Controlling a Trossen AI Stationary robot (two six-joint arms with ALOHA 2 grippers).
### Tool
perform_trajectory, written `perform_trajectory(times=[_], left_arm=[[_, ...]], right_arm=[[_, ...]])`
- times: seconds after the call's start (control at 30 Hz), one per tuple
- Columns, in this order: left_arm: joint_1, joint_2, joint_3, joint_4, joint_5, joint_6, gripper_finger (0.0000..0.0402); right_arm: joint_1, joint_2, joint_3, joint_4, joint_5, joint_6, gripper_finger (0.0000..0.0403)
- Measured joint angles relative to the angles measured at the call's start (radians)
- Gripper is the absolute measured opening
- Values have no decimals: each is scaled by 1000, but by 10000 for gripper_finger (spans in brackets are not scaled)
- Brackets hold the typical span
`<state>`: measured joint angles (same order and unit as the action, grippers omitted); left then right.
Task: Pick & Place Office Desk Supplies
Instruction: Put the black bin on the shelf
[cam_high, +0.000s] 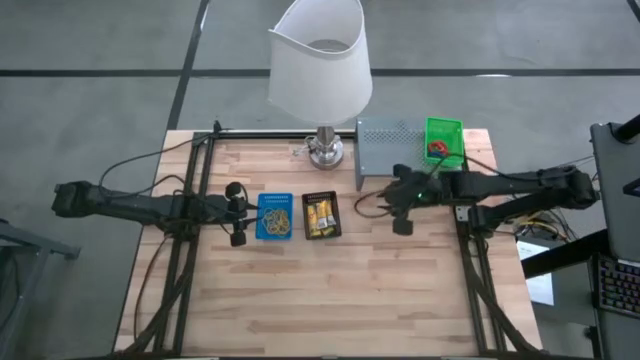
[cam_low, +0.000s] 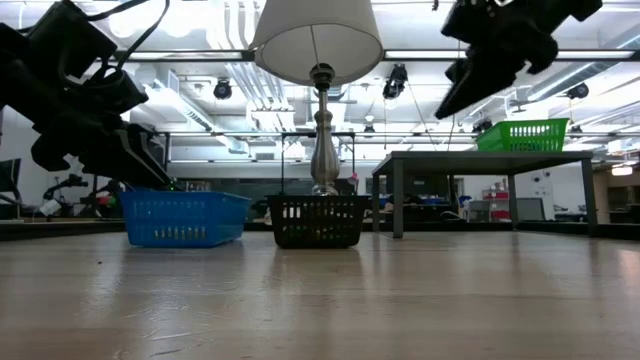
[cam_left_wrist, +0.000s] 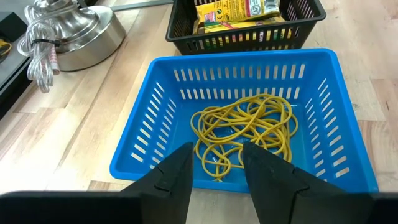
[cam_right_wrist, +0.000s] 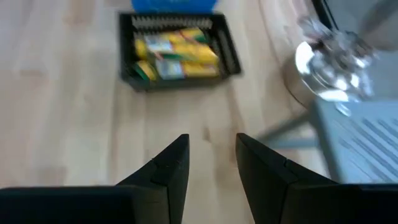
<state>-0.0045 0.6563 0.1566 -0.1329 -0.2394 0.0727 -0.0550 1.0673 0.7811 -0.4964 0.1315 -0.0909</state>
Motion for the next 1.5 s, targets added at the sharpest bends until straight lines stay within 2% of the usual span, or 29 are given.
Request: perform_trajectory(times=[0.23, 0.43, 0.77, 1.0, 1.23, 1.5], left_arm=[[0, 0, 0, 0, 0, 0, 143], [0, 0, 0, 0, 0, 0, 143], [0, 0, 0, -1, 0, 0, 143], [0, 0, 0, -2, 0, 0, 143], [0, 0, 0, -1, 0, 0, 143], [0, 0, 0, 0, 0, 0, 143]], right_arm=[[130, 150, 0, 185, 56, 34, 127], [188, 287, 1, 345, 100, 36, 127], [210, 489, 67, 424, 166, 35, 127], [210, 614, 137, 425, 160, -36, 127], [228, 649, 181, 427, 155, -70, 127], [244, 649, 178, 428, 70, -67, 128]])
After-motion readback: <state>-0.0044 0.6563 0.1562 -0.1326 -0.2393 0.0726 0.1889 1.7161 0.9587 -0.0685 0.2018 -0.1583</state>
